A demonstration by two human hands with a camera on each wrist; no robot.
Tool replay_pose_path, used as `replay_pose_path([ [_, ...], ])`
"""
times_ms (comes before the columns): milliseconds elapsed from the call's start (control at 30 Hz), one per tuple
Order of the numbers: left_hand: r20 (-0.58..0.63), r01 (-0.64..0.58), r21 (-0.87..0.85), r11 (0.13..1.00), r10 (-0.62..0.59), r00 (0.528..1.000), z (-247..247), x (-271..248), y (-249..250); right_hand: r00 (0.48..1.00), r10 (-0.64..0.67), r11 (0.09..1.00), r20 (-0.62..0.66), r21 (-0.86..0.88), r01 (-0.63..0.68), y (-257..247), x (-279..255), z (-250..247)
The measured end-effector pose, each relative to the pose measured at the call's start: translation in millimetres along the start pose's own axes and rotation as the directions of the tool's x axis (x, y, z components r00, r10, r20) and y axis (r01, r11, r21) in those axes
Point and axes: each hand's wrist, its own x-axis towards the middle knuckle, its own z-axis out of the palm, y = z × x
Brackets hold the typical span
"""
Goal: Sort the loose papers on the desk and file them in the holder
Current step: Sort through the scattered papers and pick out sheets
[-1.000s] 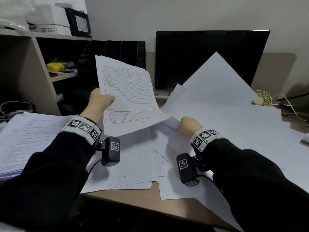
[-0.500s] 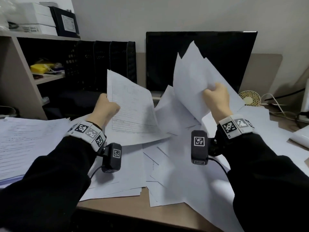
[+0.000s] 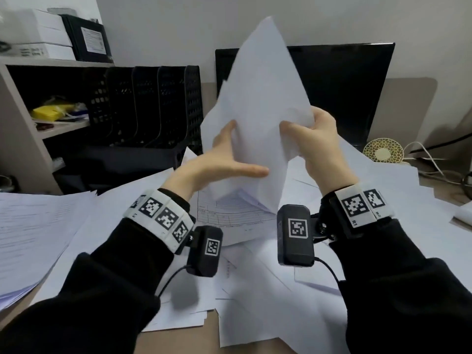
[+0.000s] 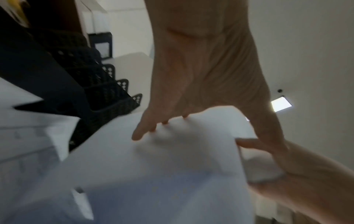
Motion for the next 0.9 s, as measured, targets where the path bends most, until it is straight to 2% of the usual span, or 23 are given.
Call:
replay_pose_path([
  [133,0.015,-0.027,0.223,0.975,0.024,1.0,32,10,6,0.987,0.153,0.97,-0.045,0.2,-0.141,7,4,4],
  [233,-0.088,-0.062,0.216,0.974,0.083,0.993,43,21,1,0.977,0.206,0.946,-0.049,0.263,-0.187,11,8,2],
  [333,-0.199,-0.147,0.172,0.974,0.18,0.963,46,30,-4,0.971,0.235,0.941,-0.034,0.26,-0.218,14,12,-2],
  [433,-0.418,-0.195,0.069,0.978,0.205,0.885,35,37,-10,0.972,0.235,0.944,0.003,0.238,-0.229,15,14,-6],
  [533,-0.569,-0.233,0.169,0.958,0.288,0.77,23,39,-20,0.971,0.233,0.951,0.055,0.195,-0.239,17,13,-6],
  [667,-0.689,-0.253,0.21,0.945,0.326,0.648,2,41,-27,0.947,0.294,0.928,0.131,0.197,-0.316,23,10,-1],
  [900,-0.842,-0.342,0.104,0.934,0.265,0.47,-50,37,-29,0.938,0.347,0.938,-0.005,-0.016,-0.347,40,8,0],
])
